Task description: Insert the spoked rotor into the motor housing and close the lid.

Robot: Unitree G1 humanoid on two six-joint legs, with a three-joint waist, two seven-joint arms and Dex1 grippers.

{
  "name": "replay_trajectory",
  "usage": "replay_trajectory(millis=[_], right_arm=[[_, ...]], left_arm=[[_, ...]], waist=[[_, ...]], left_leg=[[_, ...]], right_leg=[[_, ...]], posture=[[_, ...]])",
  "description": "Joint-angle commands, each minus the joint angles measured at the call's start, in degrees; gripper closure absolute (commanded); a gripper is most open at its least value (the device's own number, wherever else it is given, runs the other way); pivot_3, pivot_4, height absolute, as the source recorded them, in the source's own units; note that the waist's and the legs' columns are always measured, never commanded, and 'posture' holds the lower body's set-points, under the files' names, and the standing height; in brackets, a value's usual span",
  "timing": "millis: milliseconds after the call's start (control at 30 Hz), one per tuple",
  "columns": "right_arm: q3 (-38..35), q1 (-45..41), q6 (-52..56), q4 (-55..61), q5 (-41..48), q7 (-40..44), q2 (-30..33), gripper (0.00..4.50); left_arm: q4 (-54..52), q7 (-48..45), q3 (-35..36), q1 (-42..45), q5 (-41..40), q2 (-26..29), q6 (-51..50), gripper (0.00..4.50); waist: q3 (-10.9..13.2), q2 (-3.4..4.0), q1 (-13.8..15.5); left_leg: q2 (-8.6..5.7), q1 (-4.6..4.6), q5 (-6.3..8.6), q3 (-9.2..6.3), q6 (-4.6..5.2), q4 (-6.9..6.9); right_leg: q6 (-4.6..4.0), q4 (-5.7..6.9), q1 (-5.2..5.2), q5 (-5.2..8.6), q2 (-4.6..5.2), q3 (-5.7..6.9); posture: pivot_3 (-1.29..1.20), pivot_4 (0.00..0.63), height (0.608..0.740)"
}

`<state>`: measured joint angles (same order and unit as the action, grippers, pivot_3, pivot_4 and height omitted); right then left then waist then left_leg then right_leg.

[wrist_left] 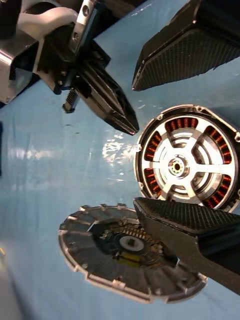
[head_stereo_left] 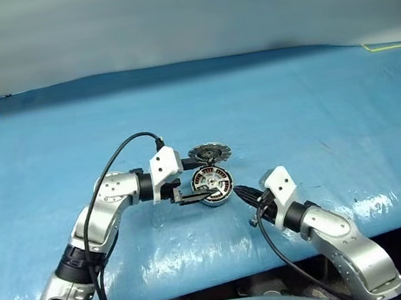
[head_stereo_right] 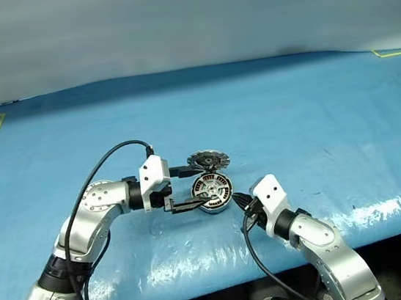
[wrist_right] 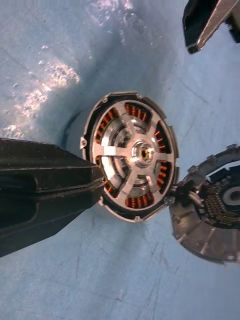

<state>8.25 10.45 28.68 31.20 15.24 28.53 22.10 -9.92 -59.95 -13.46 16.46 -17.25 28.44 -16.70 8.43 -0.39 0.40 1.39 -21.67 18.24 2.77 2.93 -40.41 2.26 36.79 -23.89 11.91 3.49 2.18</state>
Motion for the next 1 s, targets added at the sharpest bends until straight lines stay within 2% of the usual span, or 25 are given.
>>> replay_trajectory(millis=[33, 300, 467, 567, 867, 1000], right_arm=[[0.82, -2.72, -1.88, 2.1, 0.33, 0.35, -0.61, 4.5], [4.38, -9.58, -2.89, -3.83, -0.86, 0.48, -3.66, 4.5], [7.9, -15.1, -4.4, -10.39, -4.93, 0.43, -4.42, 4.5], [7.7, -16.82, -4.79, -13.77, -5.07, 0.78, -5.0, 4.5], [12.72, -15.79, -4.86, -18.92, -10.23, 3.3, -1.99, 4.5], [11.99, -15.6, -6.18, -18.9, -10.22, 2.16, -3.48, 4.5]], left_arm=[[-1.77, -0.01, 1.53, -2.6, -0.74, 0.93, 2.09, 0.89], [-4.43, 4.39, 4.76, -9.64, -1.57, 2.36, 0.25, 0.89], [-6.87, 6.81, 5.32, -15.43, -0.43, 3.44, 0.31, 0.89], [-8.21, 8.23, 6.07, -16.84, -1.4, 3.2, -0.33, 0.89], [-9.04, 9.68, 6.34, -18.43, -1.91, 3.27, 0.02, 0.89], [-8.46, 9.78, 6.36, -18.62, -1.47, 3.54, 0.91, 0.89]], waist=[[0.0, -0.01, -0.08], [0.02, -0.01, -0.19], [0.03, 0.01, -0.45], [0.03, 0.01, -0.33], [0.0, 0.0, -0.6], [-0.02, -0.03, -0.65]], left_leg=[[0.0, 0.0, 0.0, -0.01, 0.0, 0.0], [-0.01, 0.0, 0.0, -0.02, -0.01, 0.07], [-0.01, 0.0, -0.03, -0.01, -0.05, 0.17], [-0.01, 0.0, -0.05, -0.02, -0.09, 0.22], [0.0, 0.09, -0.06, -0.02, -0.1, 0.25], [0.0, 0.15, -0.06, -0.04, -0.11, 0.25]], right_leg=[[0.0, 0.0, 0.0, 0.0, 0.0, 0.01], [-0.02, -0.03, -0.01, 0.0, 0.02, 0.02], [-0.05, -0.04, -0.06, 0.02, 0.03, 0.01], [-0.09, -0.04, -0.09, 0.04, 0.03, 0.03], [-0.14, -0.02, -0.02, 0.07, 0.03, 0.05], [-0.15, -0.02, 0.03, 0.08, 0.03, 0.06]], posture=[[0.0, 0.15, 0.74], [0.0, 0.15, 0.74], [0.0, 0.15, 0.74], [0.0, 0.15, 0.74], [0.0, 0.15, 0.74], [0.0, 0.15, 0.74]])
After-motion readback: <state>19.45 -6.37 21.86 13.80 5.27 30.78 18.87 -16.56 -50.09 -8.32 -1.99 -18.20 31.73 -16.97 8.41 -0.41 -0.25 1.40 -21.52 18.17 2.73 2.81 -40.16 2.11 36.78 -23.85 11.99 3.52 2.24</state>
